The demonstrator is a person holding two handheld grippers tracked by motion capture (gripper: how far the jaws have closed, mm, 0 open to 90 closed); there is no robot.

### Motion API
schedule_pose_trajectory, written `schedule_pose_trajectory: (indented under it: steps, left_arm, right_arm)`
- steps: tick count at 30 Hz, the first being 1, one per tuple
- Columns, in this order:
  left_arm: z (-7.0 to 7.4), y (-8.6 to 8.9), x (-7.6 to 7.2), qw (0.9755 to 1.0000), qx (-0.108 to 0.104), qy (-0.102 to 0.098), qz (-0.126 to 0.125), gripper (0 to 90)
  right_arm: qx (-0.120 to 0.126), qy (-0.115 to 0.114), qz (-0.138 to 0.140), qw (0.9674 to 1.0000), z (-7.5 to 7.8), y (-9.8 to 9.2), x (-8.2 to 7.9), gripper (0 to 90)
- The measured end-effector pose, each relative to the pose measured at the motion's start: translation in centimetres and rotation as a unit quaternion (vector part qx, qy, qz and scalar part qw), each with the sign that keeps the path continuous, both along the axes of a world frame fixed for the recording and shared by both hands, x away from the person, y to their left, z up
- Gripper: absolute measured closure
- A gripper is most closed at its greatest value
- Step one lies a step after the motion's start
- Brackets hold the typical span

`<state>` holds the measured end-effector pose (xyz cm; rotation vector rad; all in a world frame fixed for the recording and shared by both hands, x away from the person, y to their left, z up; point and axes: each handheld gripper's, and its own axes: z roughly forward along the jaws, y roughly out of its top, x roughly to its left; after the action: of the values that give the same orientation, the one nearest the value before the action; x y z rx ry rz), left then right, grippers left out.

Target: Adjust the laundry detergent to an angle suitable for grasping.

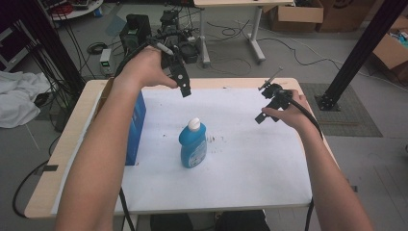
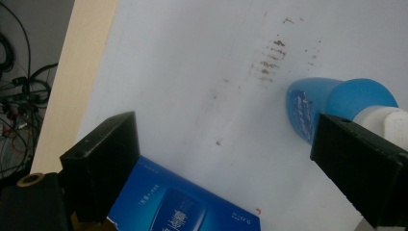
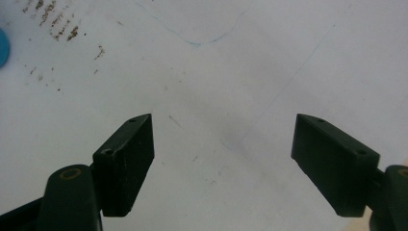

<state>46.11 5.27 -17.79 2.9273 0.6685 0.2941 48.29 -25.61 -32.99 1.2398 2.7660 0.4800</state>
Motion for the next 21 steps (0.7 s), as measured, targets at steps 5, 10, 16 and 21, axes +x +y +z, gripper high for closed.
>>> schedule_pose_trajectory:
  steps: [5, 10, 16, 21]
  left_arm:
    - [0.09, 0.09, -0.12, 1.0000, -0.001, 0.000, 0.003, 10.9]
    - [0.20, 0.20, -0.11, 1.0000, -0.003, 0.001, 0.005, 10.8]
    - [-0.13, -0.16, -0.26, 1.0000, 0.003, 0.000, -0.002, 10.9]
    - [0.05, -0.37, -0.40, 1.0000, 0.000, 0.000, -0.002, 10.7]
  right_arm:
    - [0.001, -0.004, -0.001, 1.0000, 0.14, 0.09, -0.10, 22.7]
    - [0.003, -0.005, -0.001, 1.0000, 0.17, -0.06, -0.06, 22.6]
    - [0.001, -0.009, -0.003, 1.0000, 0.31, -0.17, -0.15, 22.6]
    - [0.004, -0.010, -0.006, 0.9999, 0.46, -0.31, -0.26, 22.6]
